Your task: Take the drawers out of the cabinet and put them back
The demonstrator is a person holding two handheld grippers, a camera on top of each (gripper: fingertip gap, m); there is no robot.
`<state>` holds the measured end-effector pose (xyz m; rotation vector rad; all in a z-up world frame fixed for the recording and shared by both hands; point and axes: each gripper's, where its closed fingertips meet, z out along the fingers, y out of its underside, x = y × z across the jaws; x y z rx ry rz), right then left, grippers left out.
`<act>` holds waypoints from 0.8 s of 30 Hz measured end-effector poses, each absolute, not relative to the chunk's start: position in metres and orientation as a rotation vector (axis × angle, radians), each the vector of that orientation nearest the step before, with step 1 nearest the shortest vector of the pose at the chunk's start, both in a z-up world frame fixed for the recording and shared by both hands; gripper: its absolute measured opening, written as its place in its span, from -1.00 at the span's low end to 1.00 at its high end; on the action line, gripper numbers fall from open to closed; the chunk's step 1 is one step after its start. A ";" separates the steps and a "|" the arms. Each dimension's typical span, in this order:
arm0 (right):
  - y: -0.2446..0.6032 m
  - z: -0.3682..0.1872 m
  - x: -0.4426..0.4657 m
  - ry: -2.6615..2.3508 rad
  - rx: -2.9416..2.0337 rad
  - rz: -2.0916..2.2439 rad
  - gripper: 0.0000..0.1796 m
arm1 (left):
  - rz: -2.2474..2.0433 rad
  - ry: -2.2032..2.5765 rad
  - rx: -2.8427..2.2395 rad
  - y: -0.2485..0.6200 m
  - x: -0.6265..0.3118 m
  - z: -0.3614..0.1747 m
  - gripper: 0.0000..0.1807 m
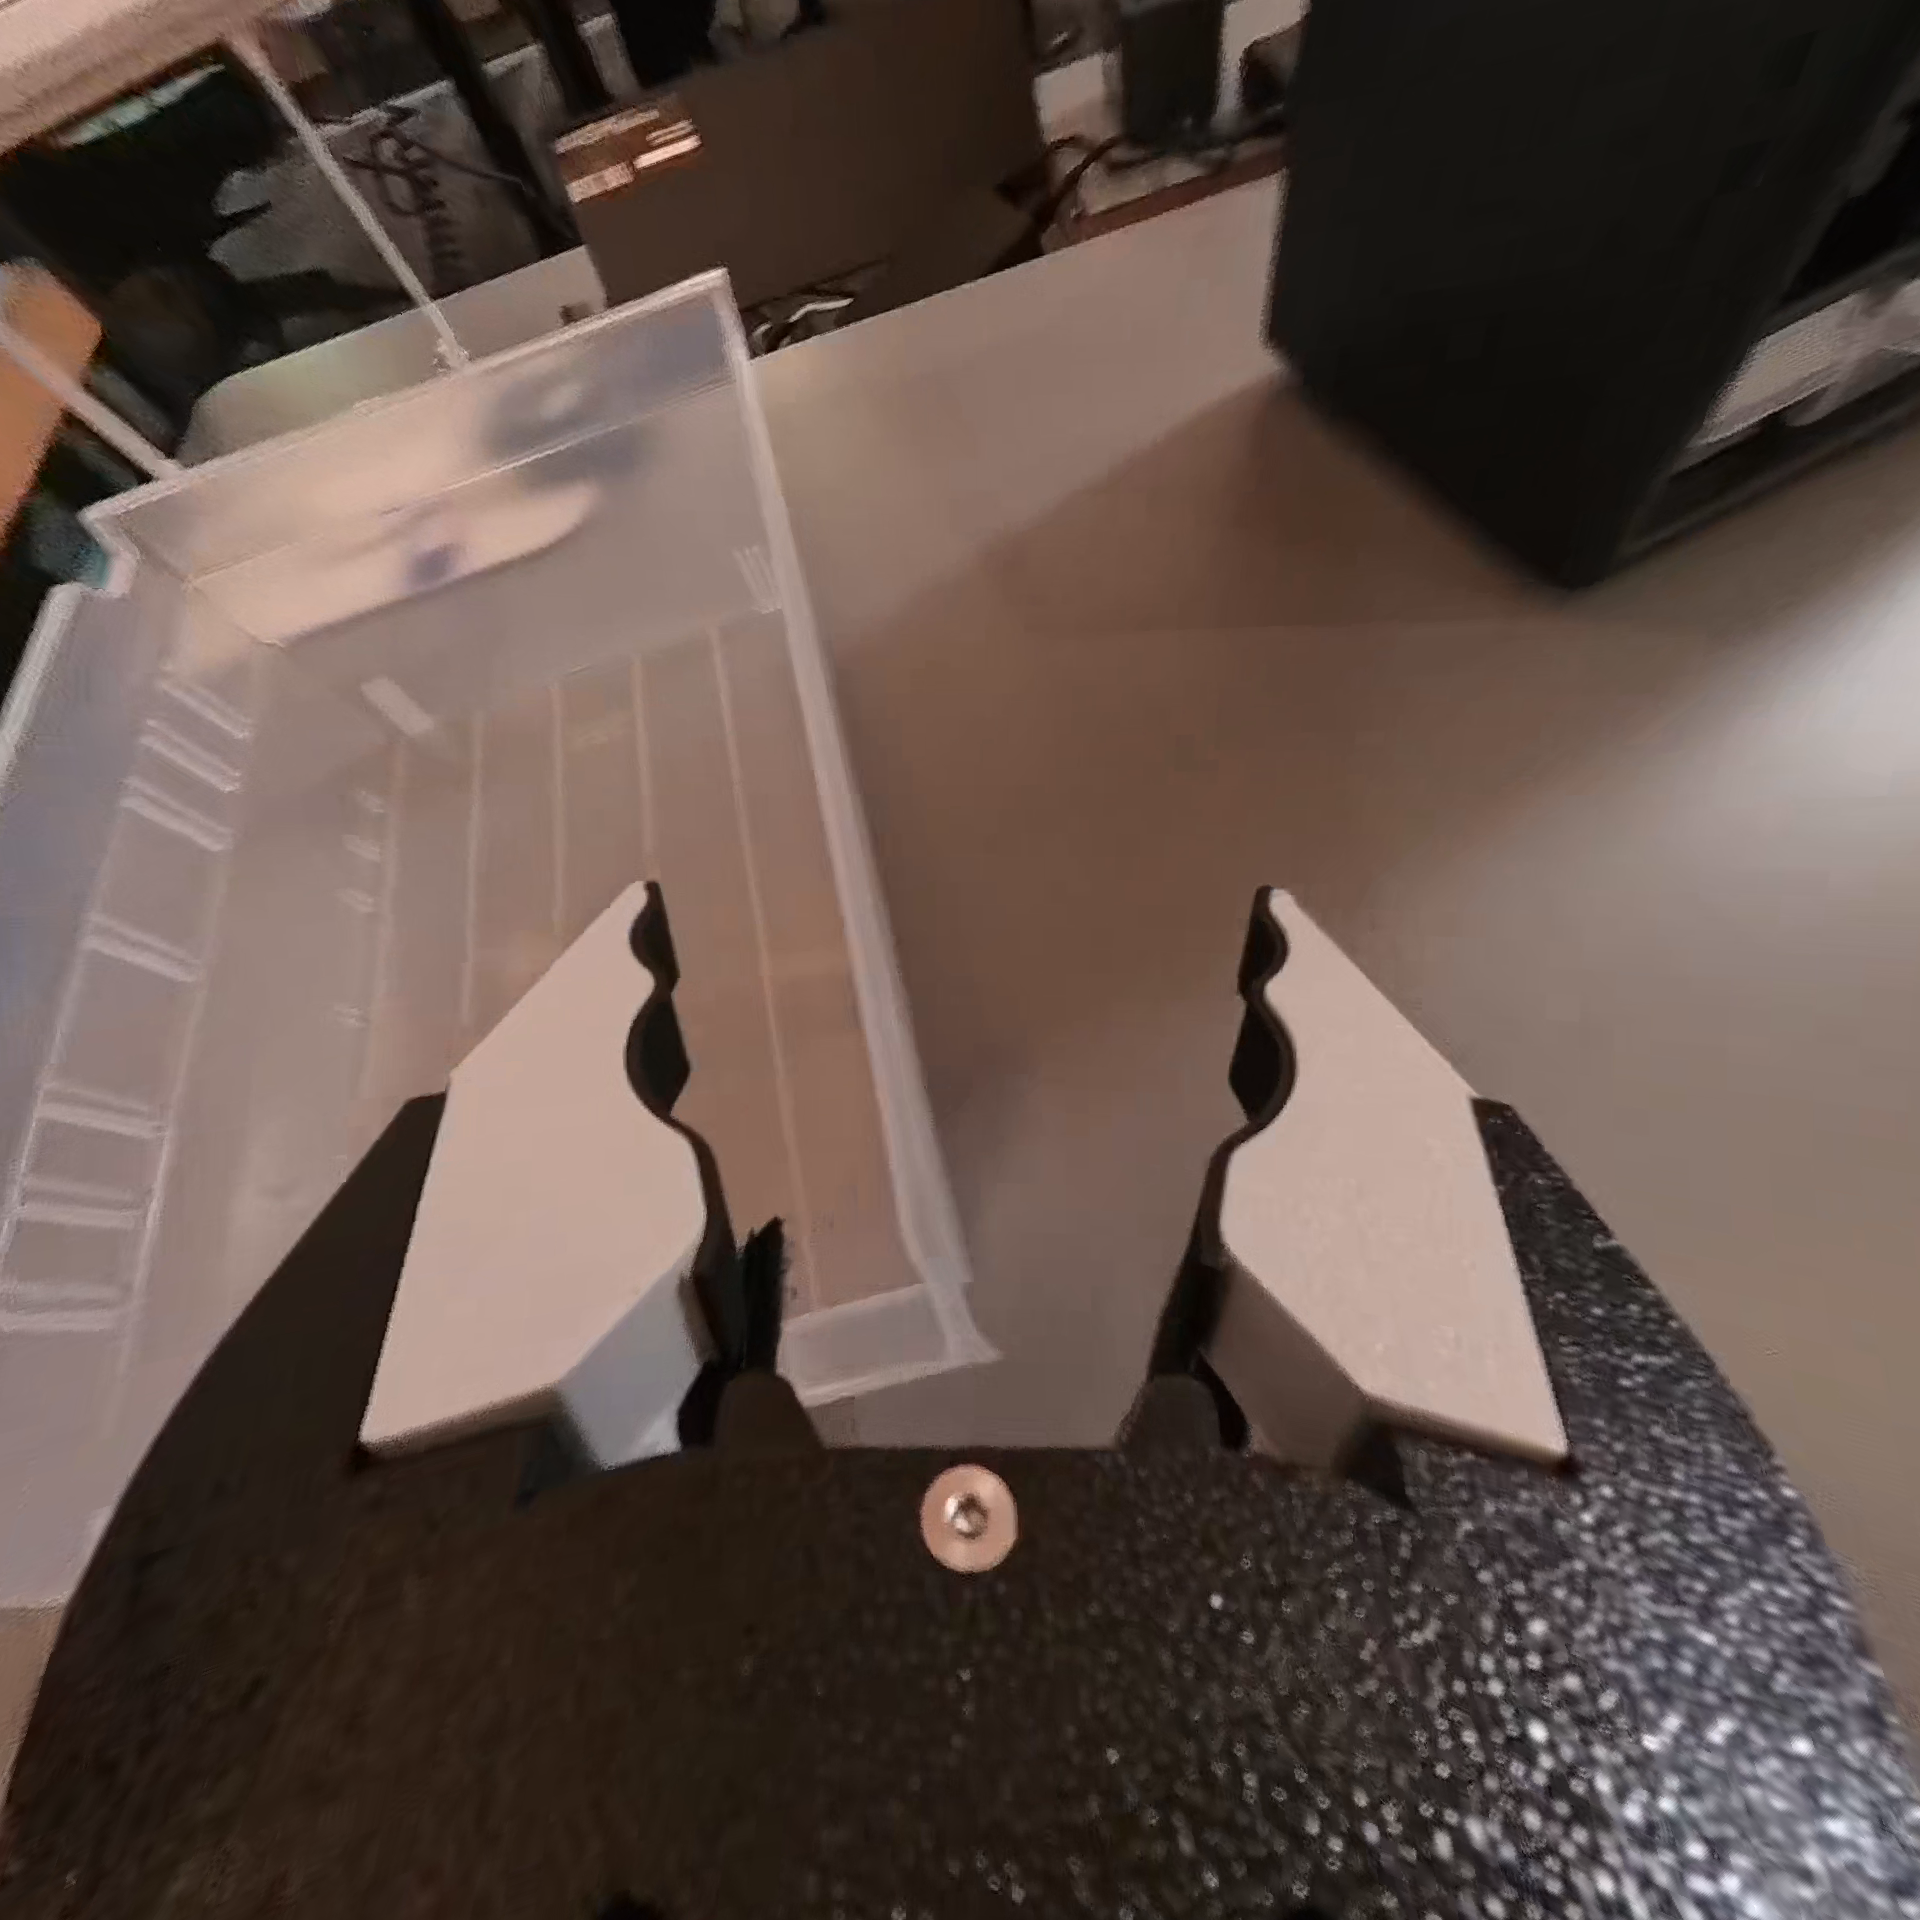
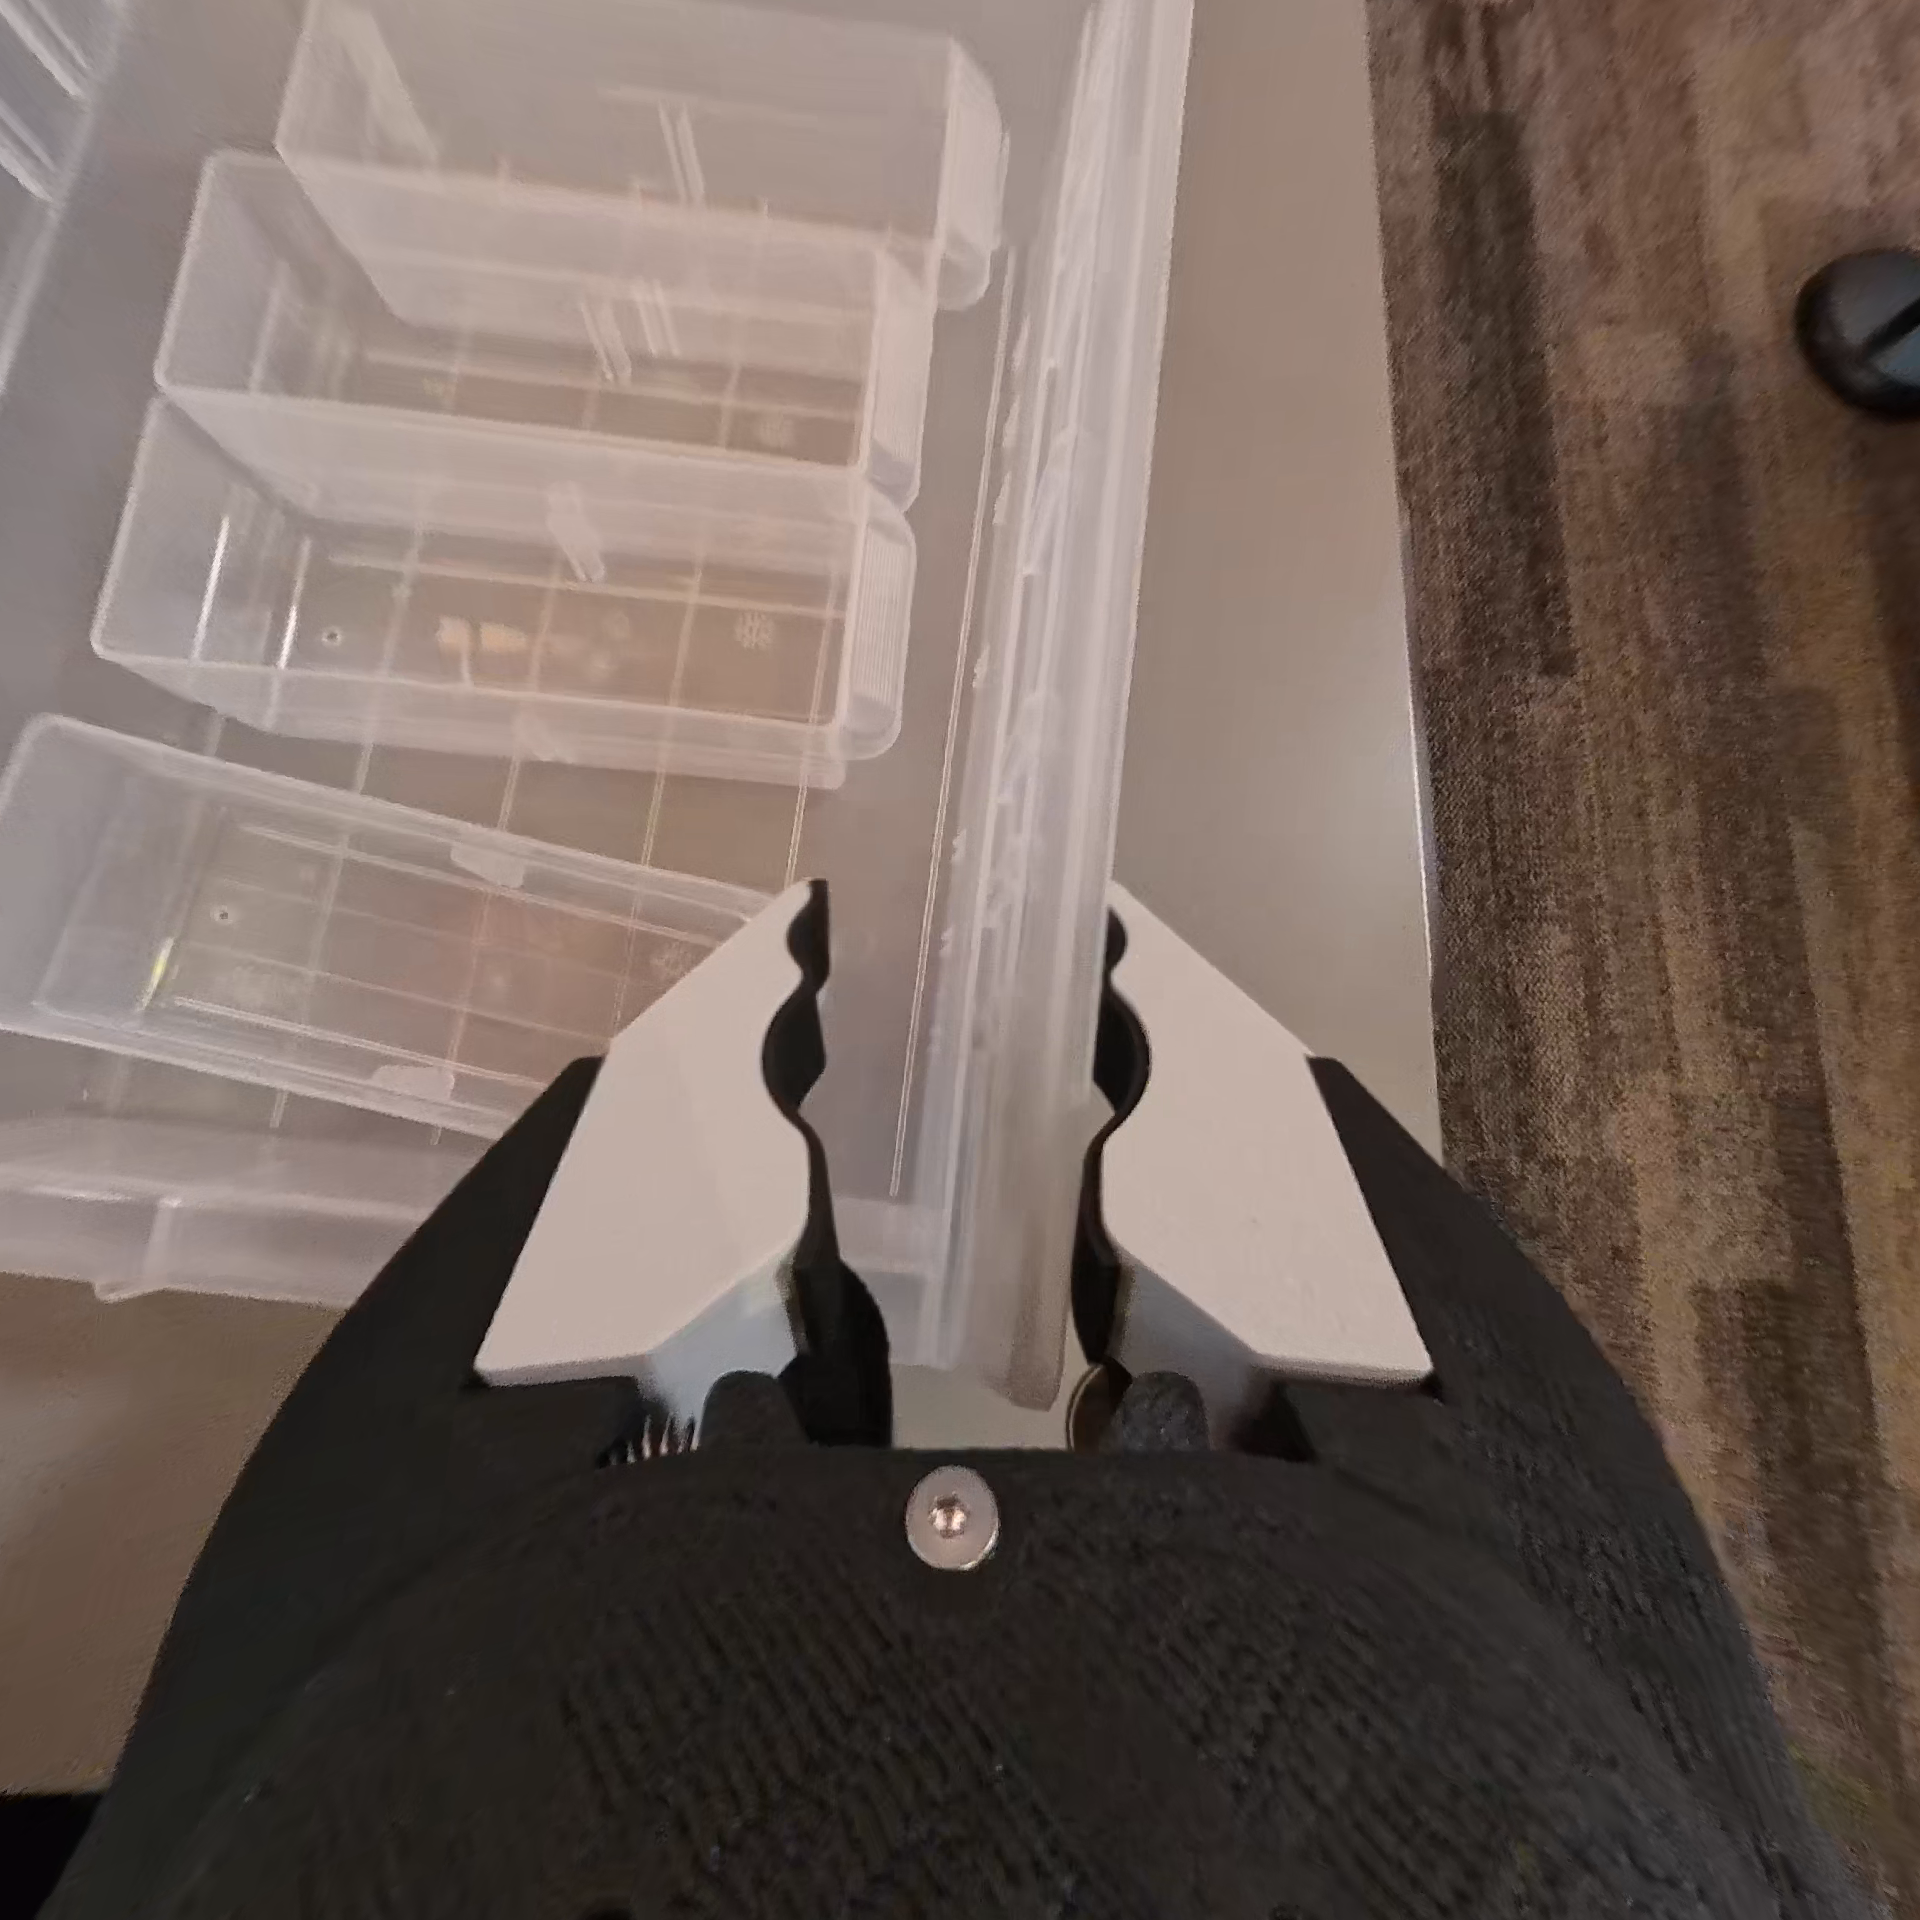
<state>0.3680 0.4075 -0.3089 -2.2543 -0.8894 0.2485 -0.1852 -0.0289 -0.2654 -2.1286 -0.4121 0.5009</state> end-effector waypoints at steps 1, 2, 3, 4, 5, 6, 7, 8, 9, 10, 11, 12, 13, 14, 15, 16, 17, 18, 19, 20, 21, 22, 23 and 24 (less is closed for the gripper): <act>0.409 -0.309 0.368 -0.873 -2.249 0.253 -0.54 | 0.535 -0.432 -2.147 -0.031 -0.193 -0.269 0.14; 0.411 -0.309 0.370 -0.859 -2.247 0.249 -0.63 | 0.550 -0.446 -2.174 -0.033 -0.198 -0.274 0.09; 0.412 -0.309 0.371 -0.846 -2.250 0.254 -0.70 | 0.556 -0.454 -2.206 -0.035 -0.202 -0.280 0.02; 0.412 -0.309 0.372 -0.834 -2.253 0.261 -0.80 | 0.545 -0.458 -2.240 -0.036 -0.203 -0.286 -0.08; 0.412 -0.310 0.373 -0.830 -2.255 0.266 -0.88 | 0.521 -0.458 -2.271 -0.037 -0.202 -0.292 -0.21; 0.412 -0.310 0.373 -0.836 -2.254 0.275 -0.91 | 0.512 -0.456 -2.286 -0.038 -0.202 -0.295 -0.33; 0.411 -0.310 0.372 -0.845 -2.250 0.284 -0.93 | 0.527 -0.445 -2.292 -0.039 -0.203 -0.297 -0.47; 0.410 -0.309 0.371 -0.853 -2.244 0.289 -0.95 | 0.555 -0.433 -2.300 -0.041 -0.205 -0.298 -0.60; 0.409 -0.309 0.371 -0.861 -2.234 0.286 -0.95 | 0.566 -0.422 -2.306 -0.042 -0.206 -0.300 -0.67; 0.408 -0.309 0.371 -0.870 -2.224 0.278 -0.95 | 0.579 -0.411 -2.313 -0.042 -0.206 -0.301 -0.81; 0.406 -0.309 0.371 -0.870 -2.221 0.274 -0.95 | 0.629 -0.401 -2.320 -0.044 -0.209 -0.301 -0.83; 0.405 -0.309 0.372 -0.863 -2.222 0.278 -0.96 | 0.686 -0.389 -2.324 -0.047 -0.213 -0.300 -0.86; 0.404 -0.308 0.372 -0.851 -2.224 0.288 -0.96 | 0.726 -0.387 -2.325 -0.049 -0.216 -0.300 -0.88; 0.403 -0.308 0.372 -0.836 -2.228 0.302 -0.96 | 0.750 -0.387 -2.323 -0.051 -0.219 -0.300 -0.89; 0.402 -0.308 0.373 -0.821 -2.233 0.318 -0.96 | 0.761 -0.373 -2.319 -0.052 -0.220 -0.300 -0.89; 0.401 -0.308 0.373 -0.805 -2.235 0.336 -0.96 | 0.756 -0.371 -2.312 -0.053 -0.221 -0.300 -0.89; 0.400 -0.308 0.373 -0.788 -2.235 0.352 -0.96 | 0.746 -0.371 -2.304 -0.054 -0.221 -0.300 -0.90; 0.399 -0.307 0.374 -0.777 -2.233 0.361 -0.96 | 0.743 -0.366 -2.296 -0.055 -0.221 -0.299 -0.90; 0.397 -0.307 0.375 -0.777 -2.227 0.359 -0.97 | 0.742 -0.359 -2.288 -0.057 -0.221 -0.299 -0.91; 0.395 -0.306 0.375 -0.781 -2.219 0.353 -0.97 | 0.737 -0.356 -2.278 -0.059 -0.221 -0.299 -0.91; 0.393 -0.306 0.376 -0.784 -2.210 0.354 -0.97 | 0.731 -0.353 -2.260 -0.061 -0.220 -0.298 -0.92; 0.391 -0.305 0.376 -0.784 -2.201 0.363 -0.97 | 0.724 -0.351 -2.236 -0.063 -0.218 -0.296 -0.92; 0.387 -0.304 0.376 -0.784 -2.195 0.379 -0.97 | 0.714 -0.350 -2.213 -0.065 -0.216 -0.293 -0.92; 0.384 -0.303 0.376 -0.783 -2.193 0.398 -0.97 | 0.711 -0.348 -2.197 -0.067 -0.214 -0.291 -0.92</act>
